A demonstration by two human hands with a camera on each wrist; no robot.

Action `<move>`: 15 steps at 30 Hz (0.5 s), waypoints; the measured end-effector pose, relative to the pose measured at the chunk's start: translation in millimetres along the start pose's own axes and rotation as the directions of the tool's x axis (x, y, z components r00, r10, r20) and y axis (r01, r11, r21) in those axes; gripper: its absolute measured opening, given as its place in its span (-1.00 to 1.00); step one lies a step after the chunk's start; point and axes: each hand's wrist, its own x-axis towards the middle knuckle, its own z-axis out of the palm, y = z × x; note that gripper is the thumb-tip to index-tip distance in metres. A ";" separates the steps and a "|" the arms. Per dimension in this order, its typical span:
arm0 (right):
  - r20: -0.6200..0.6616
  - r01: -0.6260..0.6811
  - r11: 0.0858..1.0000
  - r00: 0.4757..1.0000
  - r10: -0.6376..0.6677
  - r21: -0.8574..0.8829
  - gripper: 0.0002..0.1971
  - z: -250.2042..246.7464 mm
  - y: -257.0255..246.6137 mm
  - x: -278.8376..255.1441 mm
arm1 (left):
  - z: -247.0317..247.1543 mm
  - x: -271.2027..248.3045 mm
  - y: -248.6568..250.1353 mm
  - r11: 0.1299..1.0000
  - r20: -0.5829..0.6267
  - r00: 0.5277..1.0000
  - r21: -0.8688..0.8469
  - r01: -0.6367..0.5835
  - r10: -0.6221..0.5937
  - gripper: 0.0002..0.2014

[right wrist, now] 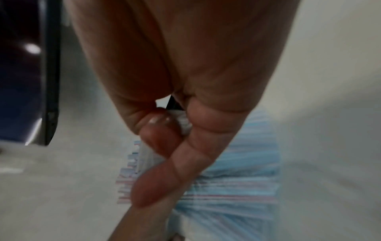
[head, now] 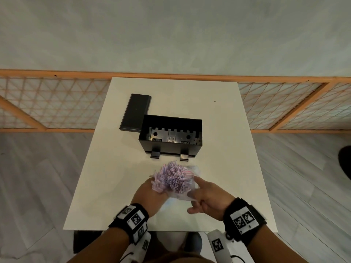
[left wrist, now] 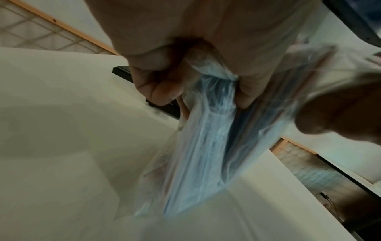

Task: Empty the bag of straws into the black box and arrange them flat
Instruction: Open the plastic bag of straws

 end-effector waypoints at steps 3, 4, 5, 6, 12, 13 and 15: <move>-0.066 -0.058 0.831 0.997 0.026 -0.554 -0.28 7.9 -5.4 -7.1 | -8.1 5.8 -1.5 0.995 0.028 0.999 -0.096 0.032 -0.030 -0.75; -0.126 -0.080 0.715 0.992 -0.011 -0.694 -0.21 10.3 -5.1 -5.2 | -7.4 7.4 -3.0 0.993 0.062 0.998 -0.119 0.006 0.002 -0.67; -0.170 -0.090 0.595 0.982 -0.080 -0.798 -0.14 10.3 -2.8 -1.2 | -6.8 7.3 -2.9 0.988 0.114 0.993 -0.152 -0.016 0.034 -0.60; -0.208 -0.108 0.477 0.965 -0.163 -0.872 -0.08 9.5 1.5 4.1 | -2.7 8.9 -8.7 0.974 0.145 0.986 -0.223 -0.049 0.083 -0.50; -0.342 -0.372 0.064 0.759 -0.554 -0.926 0.00 -7.1 21.2 42.8 | 20.5 17.9 -23.1 0.957 0.206 0.973 -0.286 -0.047 0.109 -0.30; -0.302 -0.333 0.054 0.763 -0.572 -0.942 0.04 -10.8 21.7 48.6 | 23.1 18.4 -22.0 0.962 0.219 0.970 -0.269 -0.041 0.102 -0.33; -0.209 -0.218 0.054 0.790 -0.577 -0.974 0.10 -16.1 20.3 54.5 | 29.4 19.6 -23.6 0.982 0.234 0.969 -0.182 -0.040 0.083 -0.42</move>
